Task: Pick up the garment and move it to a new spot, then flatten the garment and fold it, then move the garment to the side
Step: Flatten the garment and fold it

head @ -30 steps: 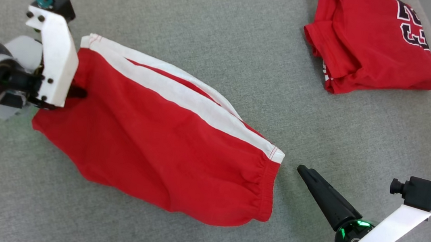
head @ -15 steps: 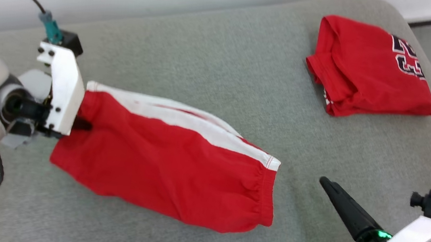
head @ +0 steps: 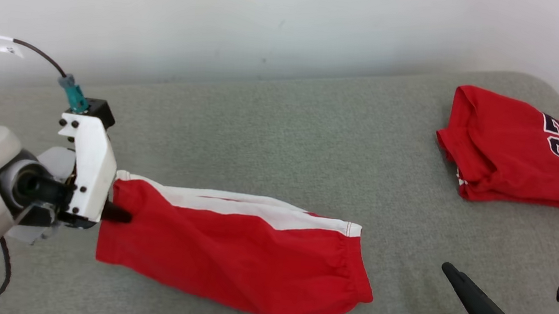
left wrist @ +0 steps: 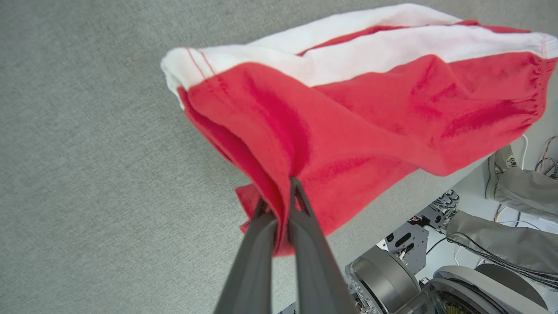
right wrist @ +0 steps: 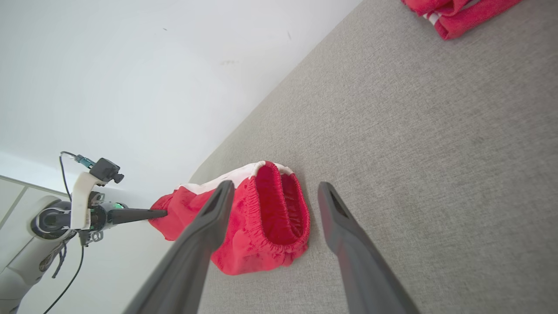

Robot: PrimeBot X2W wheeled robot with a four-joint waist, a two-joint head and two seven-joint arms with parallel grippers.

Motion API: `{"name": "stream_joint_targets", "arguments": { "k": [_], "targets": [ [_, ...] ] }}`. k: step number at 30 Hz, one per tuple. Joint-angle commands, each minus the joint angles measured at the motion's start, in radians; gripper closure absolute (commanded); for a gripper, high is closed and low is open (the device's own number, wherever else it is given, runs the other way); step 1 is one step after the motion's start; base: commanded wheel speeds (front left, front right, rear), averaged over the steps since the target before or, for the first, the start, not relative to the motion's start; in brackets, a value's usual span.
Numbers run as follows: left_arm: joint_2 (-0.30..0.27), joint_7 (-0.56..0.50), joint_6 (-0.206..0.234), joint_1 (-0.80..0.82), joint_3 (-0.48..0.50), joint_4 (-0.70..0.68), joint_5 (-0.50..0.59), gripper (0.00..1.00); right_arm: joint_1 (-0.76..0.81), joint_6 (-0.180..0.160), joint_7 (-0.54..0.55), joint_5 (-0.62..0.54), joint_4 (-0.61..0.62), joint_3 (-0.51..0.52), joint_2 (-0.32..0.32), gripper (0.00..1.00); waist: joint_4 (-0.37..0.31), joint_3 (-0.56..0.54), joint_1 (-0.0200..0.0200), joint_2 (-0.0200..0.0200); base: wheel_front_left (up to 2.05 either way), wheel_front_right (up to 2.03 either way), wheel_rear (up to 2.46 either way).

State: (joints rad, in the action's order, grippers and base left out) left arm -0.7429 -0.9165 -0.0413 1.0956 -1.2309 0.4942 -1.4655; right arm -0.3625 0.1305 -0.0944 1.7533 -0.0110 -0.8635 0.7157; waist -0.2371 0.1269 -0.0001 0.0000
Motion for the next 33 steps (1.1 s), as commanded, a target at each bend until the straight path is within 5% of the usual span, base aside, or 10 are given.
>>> {"name": "stream_joint_targets", "arguments": {
  "k": [1,16,17,18,19,20,28,33],
  "targets": [
    [-0.011,0.001,0.009,-0.017,0.003,-0.009,-0.003,1.0,0.017,0.0,-0.003,0.009,-0.002,0.0,0.008,0.0,0.028,-0.03,0.0001,0.0,0.0,0.0,0.0],
    [-0.086,0.028,0.082,-0.124,-0.009,-0.095,-0.002,1.0,0.017,0.0,-0.008,0.031,0.007,-0.024,0.033,0.0,0.072,-0.044,0.0001,0.0,0.0,0.0,0.0],
    [-0.088,0.036,0.08,-0.133,-0.012,-0.09,0.003,0.83,0.013,0.0,-0.007,0.031,0.007,-0.026,0.035,0.0,0.07,-0.042,0.0001,0.0,0.0,0.0,0.0],
    [-0.088,0.044,0.078,-0.142,-0.013,-0.084,0.005,0.41,0.009,0.0,-0.004,0.032,0.007,-0.028,0.037,0.0,0.068,-0.042,0.0001,0.0,0.0,0.0,0.0],
    [-0.087,0.049,0.077,-0.15,-0.013,-0.078,0.003,0.12,0.006,0.0,-0.005,0.032,0.006,-0.03,0.041,0.0,0.067,-0.042,0.0001,0.0,0.0,0.0,0.0],
    [-0.086,0.055,0.076,-0.156,-0.013,-0.073,0.004,0.0,0.002,0.0,-0.006,0.032,0.004,-0.032,0.044,0.0,0.065,-0.044,0.0001,0.0,0.0,0.0,0.0],
    [-0.071,0.127,0.048,-0.173,-0.01,-0.049,0.047,0.0,-0.007,0.0,-0.022,0.015,0.003,-0.054,0.065,0.0,0.077,-0.079,0.0001,0.0,0.0,0.0,0.0],
    [-0.068,0.28,0.012,-0.169,0.019,-0.053,0.1,0.0,-0.023,0.0,-0.079,-0.018,0.0,-0.053,0.063,0.0,0.099,-0.097,0.0001,0.0,0.0,0.0,0.0]
  ]
}}
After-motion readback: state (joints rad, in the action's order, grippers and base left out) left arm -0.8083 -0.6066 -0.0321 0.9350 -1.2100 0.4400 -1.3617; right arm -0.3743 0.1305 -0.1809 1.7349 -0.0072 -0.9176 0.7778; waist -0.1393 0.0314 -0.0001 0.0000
